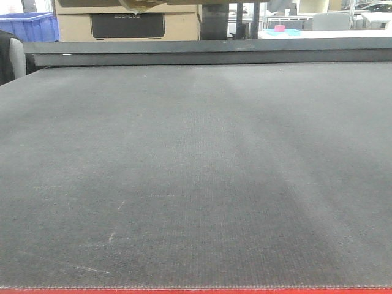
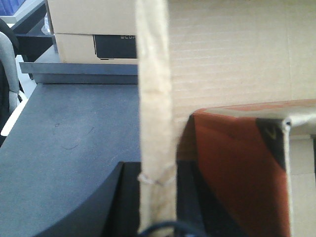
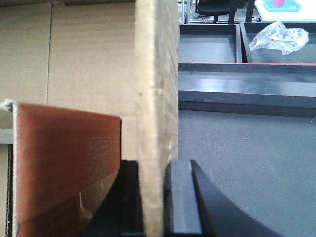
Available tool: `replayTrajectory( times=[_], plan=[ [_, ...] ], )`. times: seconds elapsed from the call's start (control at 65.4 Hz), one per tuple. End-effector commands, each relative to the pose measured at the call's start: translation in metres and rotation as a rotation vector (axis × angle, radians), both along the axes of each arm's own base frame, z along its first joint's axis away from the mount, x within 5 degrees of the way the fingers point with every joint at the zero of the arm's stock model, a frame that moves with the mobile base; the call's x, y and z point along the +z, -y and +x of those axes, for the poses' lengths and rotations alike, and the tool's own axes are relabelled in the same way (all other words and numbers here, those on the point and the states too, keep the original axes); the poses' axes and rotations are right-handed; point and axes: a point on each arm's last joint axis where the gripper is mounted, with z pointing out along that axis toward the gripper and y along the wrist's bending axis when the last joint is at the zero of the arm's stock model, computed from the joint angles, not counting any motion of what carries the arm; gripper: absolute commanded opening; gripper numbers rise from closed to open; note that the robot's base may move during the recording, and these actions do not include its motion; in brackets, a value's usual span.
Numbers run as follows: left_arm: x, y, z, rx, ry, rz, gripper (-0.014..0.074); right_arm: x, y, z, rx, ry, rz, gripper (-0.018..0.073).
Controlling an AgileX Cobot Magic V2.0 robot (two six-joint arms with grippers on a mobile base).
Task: Stack two boxes on right shelf middle
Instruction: 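Hold the boxes raised while the base drives to the steel shelf rack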
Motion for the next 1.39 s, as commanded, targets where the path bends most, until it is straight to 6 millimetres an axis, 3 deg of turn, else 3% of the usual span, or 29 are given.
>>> replayTrajectory(
  times=[0.0,1.377],
  plan=[
    [0.012,-0.003,-0.005,-0.007,0.064,0.001,-0.0111,0.019,0.000,-0.005,0.033,0.124,0.015,-0.0151],
    [0.004,0.002,0.006,-0.020,0.063,0.006,-0.0111,0.020,0.000,-0.005,0.039,0.136,0.018,-0.0151]
  ],
)
